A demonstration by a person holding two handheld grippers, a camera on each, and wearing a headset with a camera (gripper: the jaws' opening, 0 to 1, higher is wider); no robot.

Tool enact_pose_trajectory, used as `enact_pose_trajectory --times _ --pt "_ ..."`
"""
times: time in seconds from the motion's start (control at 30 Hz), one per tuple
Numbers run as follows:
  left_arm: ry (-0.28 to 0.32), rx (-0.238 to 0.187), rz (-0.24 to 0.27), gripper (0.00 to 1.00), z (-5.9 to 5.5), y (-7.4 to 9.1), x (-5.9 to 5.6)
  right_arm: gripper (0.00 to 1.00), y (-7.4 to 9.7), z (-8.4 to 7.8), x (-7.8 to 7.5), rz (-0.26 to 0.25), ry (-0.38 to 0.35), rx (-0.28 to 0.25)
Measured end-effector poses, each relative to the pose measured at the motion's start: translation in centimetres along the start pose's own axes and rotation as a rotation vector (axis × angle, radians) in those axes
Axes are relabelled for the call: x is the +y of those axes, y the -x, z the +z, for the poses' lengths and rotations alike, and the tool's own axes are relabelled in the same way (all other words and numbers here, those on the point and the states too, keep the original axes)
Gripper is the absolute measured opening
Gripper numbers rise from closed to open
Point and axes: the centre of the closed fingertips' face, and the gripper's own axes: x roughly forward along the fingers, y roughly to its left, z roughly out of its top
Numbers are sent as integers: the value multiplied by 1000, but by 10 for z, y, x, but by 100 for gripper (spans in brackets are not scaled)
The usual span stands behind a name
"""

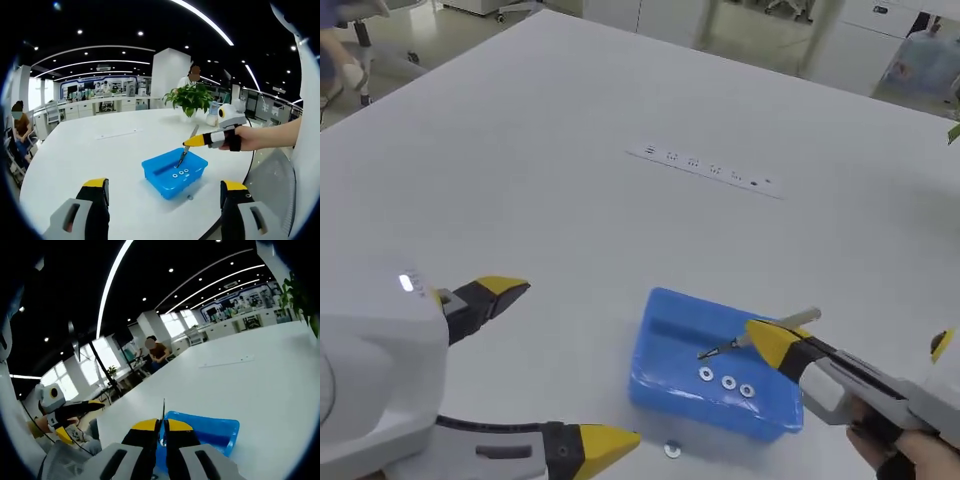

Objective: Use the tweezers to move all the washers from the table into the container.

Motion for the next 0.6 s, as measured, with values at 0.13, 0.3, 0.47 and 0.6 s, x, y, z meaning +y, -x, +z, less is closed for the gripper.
enact_pose_trajectory --times 0.13,0.3,0.47,0.6 --pt "1 2 4 94 -1 1 1 1 -11 -12 -7 -8 21 46" --pt "3 5 4 94 -2 0 1 1 -18 -31 -25 -23 27 121" --pt "5 8 9 94 -2 1 2 1 -23 -36 -28 -25 46 144" --pt "8 12 13 94 -4 1 4 1 -26 -37 -28 -27 65 153"
